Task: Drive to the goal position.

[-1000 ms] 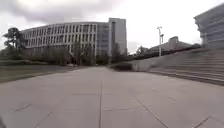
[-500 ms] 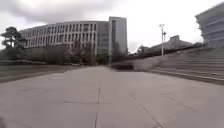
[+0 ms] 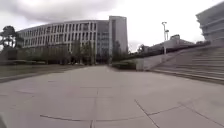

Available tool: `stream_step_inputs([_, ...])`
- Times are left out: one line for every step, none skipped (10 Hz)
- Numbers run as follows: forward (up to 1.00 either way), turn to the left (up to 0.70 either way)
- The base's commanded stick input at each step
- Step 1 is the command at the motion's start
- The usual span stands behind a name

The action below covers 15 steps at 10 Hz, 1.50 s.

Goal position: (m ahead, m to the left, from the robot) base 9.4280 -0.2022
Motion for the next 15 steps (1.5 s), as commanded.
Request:
stream_step_inputs([1.00, 0.09])
stream_step_inputs([1.00, 0.09])
stream_step_inputs([1.00, 0.09])
stream_step_inputs([1.00, 0.02])
stream_step_inputs([1.00, 0.00])
stream_step_inputs([1.00, 0.00])
stream_step_inputs([1.00, 0.00])
stream_step_inputs([1.00, 0.00])
stream_step_inputs([1.00, 0.00])
stream_step_inputs([1.00, 0.00])
stream_step_inputs([1.00, 0.01])
stream_step_inputs([1.00, 0.02])
stream_step_inputs([1.00, 0.04])
stream_step_inputs([1.00, 0.05])
stream_step_inputs([1.00, 0.03])
